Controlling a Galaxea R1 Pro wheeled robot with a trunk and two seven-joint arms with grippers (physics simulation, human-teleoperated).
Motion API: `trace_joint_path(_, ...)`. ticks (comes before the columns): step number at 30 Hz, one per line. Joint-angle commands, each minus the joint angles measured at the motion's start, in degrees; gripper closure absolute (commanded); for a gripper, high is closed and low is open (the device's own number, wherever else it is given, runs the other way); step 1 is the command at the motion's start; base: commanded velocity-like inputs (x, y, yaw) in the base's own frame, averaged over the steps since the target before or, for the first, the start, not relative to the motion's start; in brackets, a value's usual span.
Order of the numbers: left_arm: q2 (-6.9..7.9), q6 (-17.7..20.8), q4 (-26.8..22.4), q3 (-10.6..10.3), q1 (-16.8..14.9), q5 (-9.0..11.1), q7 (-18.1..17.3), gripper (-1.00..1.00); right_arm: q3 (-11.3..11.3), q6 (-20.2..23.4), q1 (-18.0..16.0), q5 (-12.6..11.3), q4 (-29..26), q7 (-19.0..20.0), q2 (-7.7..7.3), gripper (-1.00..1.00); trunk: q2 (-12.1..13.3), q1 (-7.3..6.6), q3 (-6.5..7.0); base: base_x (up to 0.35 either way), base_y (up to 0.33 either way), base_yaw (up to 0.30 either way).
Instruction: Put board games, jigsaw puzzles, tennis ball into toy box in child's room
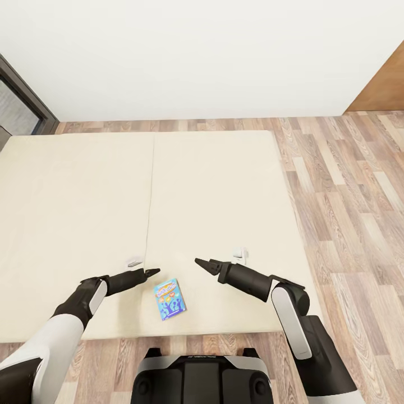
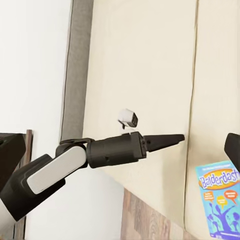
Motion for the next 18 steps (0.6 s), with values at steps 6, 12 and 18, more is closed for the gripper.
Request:
trace_joint_path(6, -0.20, 1.6, 0.1, 0.1, 0.0, 0.3, 0.3, -1.00, -0.1, 0.4, 0.0, -0.2, 0.0, -0.1, 0.00, -1.00, -0.1, 0.02, -0.05, 0.000, 0.000, 0.000)
trace_joint_path(12, -0.33, 5.4, 0.1, 0.1, 0.0, 0.3, 1.9, -1.00, -0.1, 0.5, 0.0, -0.4, 0.0, -0.1, 0.00, -1.00, -0.1, 0.02, -0.05, 0.000, 0.000, 0.000)
trace_joint_path(18, -0.18, 6.6, 0.1, 0.1, 0.0, 0.3, 2.8, -1.00, -0.1, 0.5, 0.0, -0.4, 0.0, -0.1, 0.00, -1.00, -0.1, 0.02, -0.05, 0.000, 0.000, 0.000)
